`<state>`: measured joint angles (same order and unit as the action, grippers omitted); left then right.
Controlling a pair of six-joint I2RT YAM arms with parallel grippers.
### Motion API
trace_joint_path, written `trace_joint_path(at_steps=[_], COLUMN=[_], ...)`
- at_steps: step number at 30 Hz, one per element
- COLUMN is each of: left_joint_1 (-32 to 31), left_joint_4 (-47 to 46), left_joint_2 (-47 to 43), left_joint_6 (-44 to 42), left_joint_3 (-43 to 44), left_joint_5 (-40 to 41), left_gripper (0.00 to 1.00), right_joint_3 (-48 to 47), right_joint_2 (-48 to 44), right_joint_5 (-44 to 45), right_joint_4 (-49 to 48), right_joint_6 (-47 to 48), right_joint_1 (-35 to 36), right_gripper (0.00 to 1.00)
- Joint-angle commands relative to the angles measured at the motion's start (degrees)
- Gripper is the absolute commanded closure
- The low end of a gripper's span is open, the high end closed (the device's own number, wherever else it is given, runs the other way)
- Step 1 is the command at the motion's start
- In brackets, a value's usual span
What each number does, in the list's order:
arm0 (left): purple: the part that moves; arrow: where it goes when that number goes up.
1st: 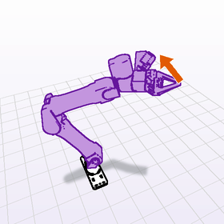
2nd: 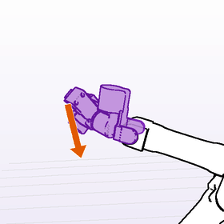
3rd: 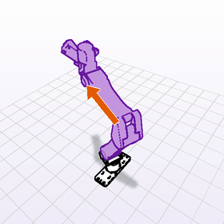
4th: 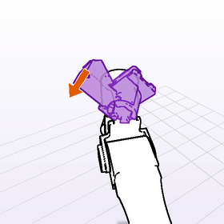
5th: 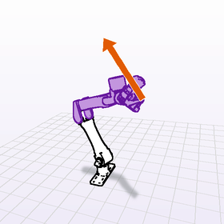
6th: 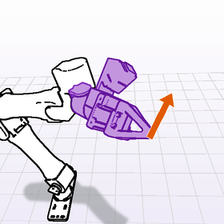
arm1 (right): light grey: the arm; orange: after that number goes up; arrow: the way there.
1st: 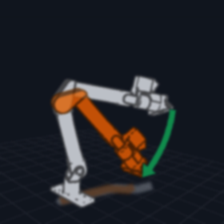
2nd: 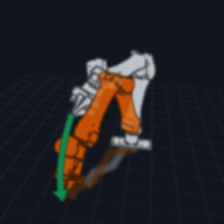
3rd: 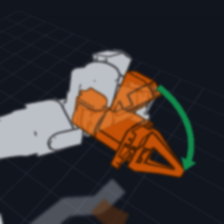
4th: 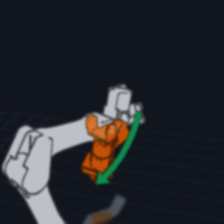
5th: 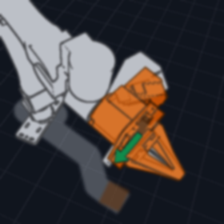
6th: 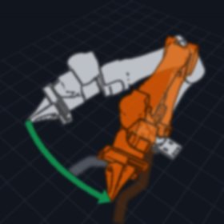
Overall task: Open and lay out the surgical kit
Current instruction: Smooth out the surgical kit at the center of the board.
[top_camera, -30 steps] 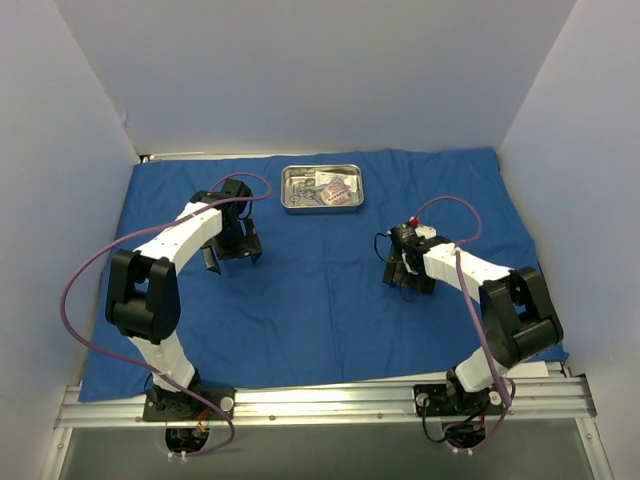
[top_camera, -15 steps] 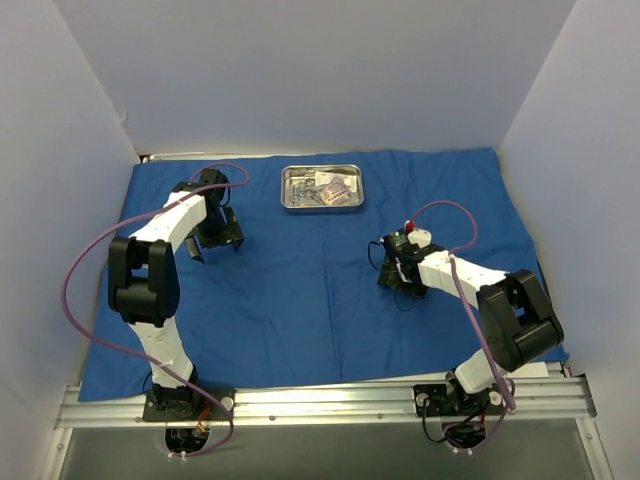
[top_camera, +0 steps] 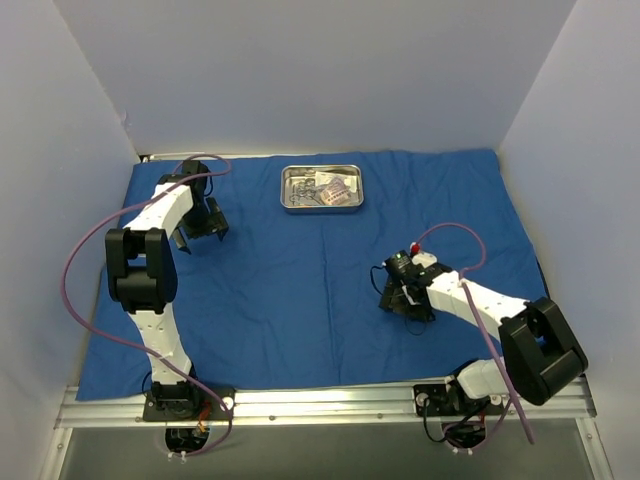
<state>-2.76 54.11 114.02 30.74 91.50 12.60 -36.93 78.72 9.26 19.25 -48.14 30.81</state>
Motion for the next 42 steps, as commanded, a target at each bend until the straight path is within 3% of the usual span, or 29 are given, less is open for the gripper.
trace_joint_path(at_steps=[1,7,11,16,22,32,42], left_joint_1=[1.53,2.41,2.41,2.41,2.41,2.41,4.26], left_joint_4=[-1.02,-0.23,-0.58,-3.83,-2.25,2.05,6.79], left_joint_2=[1.21,1.21,1.47,2.79,9.02,22.73,32.49], left_joint_6=[-1.12,-1.47,-1.91,-4.1,-5.87,-5.26,-7.18], left_joint_3=[2.36,4.38,6.66,7.72,16.85,34.69,42.77], left_joint_5=[1.02,1.29,1.11,0.67,0.76,2.34,5.5], left_gripper=[0.03,0.03,0.03,0.02,0.02,0.02,0.02], right_joint_3=[3.27,-2.26,-10.25,-21.66,-32.14,-43.31,-52.1], right_joint_2=[-1.11,-5.76,-4.63,4.32,17.07,33.51,44.93], right_joint_5=[-3.81,-1.26,-1.17,0.15,-1.61,0.24,0.32], right_joint_4=[11.07,13.01,11.7,6.08,-0.34,-8.96,-10.19], right_joint_6=[-3.54,-0.65,8.31,19.03,21.51,26.87,29.51], right_joint_1=[0.31,-0.57,-8.38,-15.51,-20.17,-22.81,-25.09], right_gripper=[0.36,0.35,0.34,0.32,0.31,0.34,0.35])
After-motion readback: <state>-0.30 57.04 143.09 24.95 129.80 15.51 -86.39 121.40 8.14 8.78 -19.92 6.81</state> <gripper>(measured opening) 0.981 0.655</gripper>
